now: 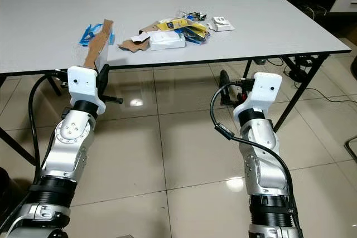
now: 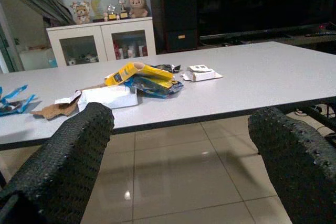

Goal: Picking trash to rubbish bin

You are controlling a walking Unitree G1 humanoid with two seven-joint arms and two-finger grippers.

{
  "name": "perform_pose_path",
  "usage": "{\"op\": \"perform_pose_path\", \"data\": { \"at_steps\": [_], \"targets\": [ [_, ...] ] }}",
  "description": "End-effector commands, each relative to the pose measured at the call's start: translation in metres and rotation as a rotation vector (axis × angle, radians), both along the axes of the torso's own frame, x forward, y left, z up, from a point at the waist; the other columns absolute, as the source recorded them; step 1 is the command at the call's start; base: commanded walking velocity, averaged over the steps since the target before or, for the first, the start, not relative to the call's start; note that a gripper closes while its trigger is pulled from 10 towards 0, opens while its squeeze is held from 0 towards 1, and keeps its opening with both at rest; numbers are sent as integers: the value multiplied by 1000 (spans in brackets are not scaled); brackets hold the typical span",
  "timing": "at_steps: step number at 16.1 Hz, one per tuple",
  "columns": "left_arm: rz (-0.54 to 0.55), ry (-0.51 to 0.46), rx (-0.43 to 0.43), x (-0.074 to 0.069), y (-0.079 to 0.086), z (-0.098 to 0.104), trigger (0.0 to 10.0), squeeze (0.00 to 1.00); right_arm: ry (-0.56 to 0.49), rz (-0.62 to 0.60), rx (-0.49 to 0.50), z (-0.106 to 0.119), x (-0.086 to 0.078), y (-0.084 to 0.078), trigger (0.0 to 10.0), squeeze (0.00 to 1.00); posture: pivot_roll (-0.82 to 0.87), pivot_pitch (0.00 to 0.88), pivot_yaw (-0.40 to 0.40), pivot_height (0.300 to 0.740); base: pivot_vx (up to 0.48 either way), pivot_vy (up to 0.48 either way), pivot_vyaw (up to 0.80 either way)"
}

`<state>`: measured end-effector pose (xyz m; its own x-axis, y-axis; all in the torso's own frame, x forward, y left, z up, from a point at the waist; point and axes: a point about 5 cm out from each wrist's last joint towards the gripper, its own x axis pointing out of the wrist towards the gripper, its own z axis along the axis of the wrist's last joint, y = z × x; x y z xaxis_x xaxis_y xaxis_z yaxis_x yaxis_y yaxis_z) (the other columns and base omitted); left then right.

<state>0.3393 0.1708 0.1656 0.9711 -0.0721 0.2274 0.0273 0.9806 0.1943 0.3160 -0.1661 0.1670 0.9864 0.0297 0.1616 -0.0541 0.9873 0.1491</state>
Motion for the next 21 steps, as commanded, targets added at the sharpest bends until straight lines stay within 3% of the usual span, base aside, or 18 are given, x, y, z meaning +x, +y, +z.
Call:
{"op": "perform_pose_path", "data": {
  "at_steps": [1,21],
  "targets": [
    [-25,-11,8,-1,-5,1,10000,0,0,-12,-10,-1,-1,-3,10000,0,-26,0,-12,740,0,0,0],
    [-29,-15,8,4,-4,4,10000,0,-8,-28,-6,-1,1,-3,10000,0,-27,0,0,740,0,0,0]
  ]
}}
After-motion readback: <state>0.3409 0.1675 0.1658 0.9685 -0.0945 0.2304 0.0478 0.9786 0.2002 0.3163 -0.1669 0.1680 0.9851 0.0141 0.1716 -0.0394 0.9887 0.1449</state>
